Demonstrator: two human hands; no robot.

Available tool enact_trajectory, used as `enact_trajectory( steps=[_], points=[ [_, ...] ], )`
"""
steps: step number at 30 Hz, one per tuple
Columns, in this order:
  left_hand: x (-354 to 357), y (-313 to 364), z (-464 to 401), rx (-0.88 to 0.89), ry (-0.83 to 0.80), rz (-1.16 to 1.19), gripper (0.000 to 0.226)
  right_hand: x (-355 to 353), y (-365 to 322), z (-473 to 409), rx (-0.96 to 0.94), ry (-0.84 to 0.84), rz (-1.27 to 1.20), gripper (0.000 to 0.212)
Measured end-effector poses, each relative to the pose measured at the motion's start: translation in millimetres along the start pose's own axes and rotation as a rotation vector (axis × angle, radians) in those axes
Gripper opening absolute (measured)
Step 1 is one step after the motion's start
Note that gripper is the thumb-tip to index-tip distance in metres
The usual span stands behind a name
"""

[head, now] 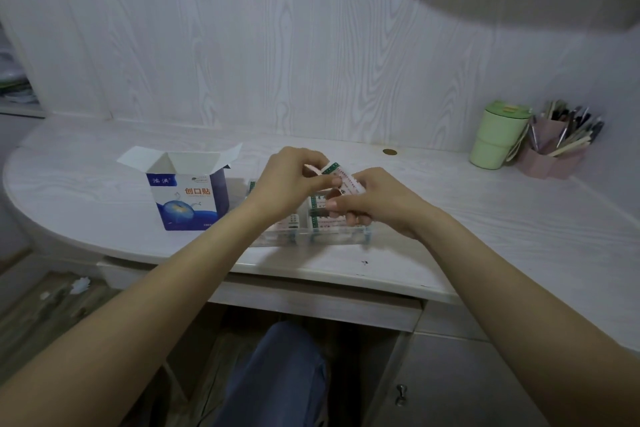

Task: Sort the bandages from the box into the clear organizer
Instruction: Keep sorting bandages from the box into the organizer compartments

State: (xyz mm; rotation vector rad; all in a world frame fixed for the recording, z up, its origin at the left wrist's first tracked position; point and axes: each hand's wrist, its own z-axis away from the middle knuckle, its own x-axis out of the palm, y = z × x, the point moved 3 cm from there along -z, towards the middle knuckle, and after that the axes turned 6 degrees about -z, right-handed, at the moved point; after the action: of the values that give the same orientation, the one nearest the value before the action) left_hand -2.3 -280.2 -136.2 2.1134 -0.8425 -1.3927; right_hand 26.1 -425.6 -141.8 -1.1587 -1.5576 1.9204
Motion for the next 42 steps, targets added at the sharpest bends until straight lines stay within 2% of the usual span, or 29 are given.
enact_trajectory(
  steps=[2, 4, 10, 13, 15, 19, 25, 28, 32, 34, 37, 42],
  points=[
    [-1.7, -7.0, 1.0, -0.078, 0.015, 0.078, 0.01, -3.4, 3.5, -0.9, 0.007, 0.023, -0.141, 0.023],
    [-4.4, -13.9, 3.1, -0.188, 0.021, 0.173, 0.004, -9.7, 5.9, 1.1, 0.0, 0.076, -0.229, 0.026],
    [-3.4, -17.5, 7.5, -0.385, -0.06, 0.369, 0.012, -16.6, 11.9, 4.0, -0.005, 0.221, -0.212, 0.012],
    [-4.5, -15.4, 8.8, -0.427, -0.052, 0.481, 0.016, -19.3, 12.6, 2.1, 0.016, 0.27, -0.198, 0.014],
    [-6.6, -14.3, 9.4, -0.432, -0.035, 0.541, 0.014, -20.2, 13.5, 1.4, 0.032, 0.244, -0.188, 0.017],
    [-6.9, -14.8, 10.3, -0.441, -0.045, 0.517, 0.005, -16.6, 15.9, 0.8, 0.057, 0.177, -0.237, 0.019],
    [-2.3, -18.3, 12.0, -0.454, -0.122, 0.495, 0.009, -16.5, 22.9, 0.2, 0.085, 0.272, -0.276, 0.021],
    [-5.8, -21.4, 12.8, -0.437, -0.053, 0.442, 0.012, -20.1, 25.1, 0.8, 0.073, 0.345, -0.224, 0.015],
    [-20.2, -31.3, 9.6, -0.38, 0.254, 0.313, 0.008, -28.4, 30.5, -1.7, 0.048, 0.445, -0.1, 0.013],
    [-24.4, -34.2, 10.1, -0.376, 0.343, 0.268, 0.01, -27.3, 32.6, -3.0, 0.063, 0.404, -0.035, 0.014],
    [-24.2, -34.5, 10.4, -0.352, 0.364, 0.2, 0.01, -20.1, 32.3, -5.4, 0.063, 0.321, 0.105, 0.016],
    [-17.0, -31.2, 7.9, -0.342, 0.284, 0.168, 0.022, -11.9, 24.7, -6.9, -0.007, 0.324, 0.393, 0.018]
  ],
)
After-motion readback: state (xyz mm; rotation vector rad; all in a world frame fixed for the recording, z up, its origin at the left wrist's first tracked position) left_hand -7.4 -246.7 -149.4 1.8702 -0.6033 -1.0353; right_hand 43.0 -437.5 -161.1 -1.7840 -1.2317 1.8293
